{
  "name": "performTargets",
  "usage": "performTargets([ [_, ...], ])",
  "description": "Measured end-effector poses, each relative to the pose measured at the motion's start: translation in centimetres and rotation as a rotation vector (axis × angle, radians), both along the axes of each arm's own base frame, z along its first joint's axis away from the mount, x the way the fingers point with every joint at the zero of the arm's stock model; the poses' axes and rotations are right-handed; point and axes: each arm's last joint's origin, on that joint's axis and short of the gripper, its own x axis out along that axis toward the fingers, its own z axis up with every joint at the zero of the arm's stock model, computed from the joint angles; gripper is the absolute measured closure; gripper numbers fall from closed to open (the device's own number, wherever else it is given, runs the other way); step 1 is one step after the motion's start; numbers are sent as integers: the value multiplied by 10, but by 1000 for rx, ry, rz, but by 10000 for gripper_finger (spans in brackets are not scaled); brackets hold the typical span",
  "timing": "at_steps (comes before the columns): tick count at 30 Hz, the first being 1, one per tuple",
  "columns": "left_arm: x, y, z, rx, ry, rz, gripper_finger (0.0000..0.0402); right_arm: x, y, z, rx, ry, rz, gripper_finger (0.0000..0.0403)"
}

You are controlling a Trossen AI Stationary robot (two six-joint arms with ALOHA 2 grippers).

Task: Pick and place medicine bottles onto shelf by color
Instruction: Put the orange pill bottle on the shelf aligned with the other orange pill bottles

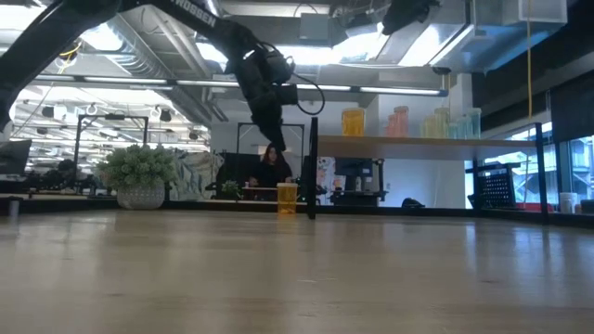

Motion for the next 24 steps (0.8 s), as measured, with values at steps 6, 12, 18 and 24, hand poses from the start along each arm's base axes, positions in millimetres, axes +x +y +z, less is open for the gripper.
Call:
performTargets([
  [6, 0, 0, 0, -4, -1, 8, 257, 0, 0, 0, 17, -8, -20, 234],
  [12, 1, -1, 0, -5, -1, 7, 257, 0, 0, 0, 13, -6, -15, 234],
  [18, 4, -5, 0, 5, 12, 9, 257, 0, 0, 0, 12, -6, -13, 234],
  [24, 4, -6, 0, -62, -25, -22, 257, 0, 0, 0, 11, -5, -13, 234],
])
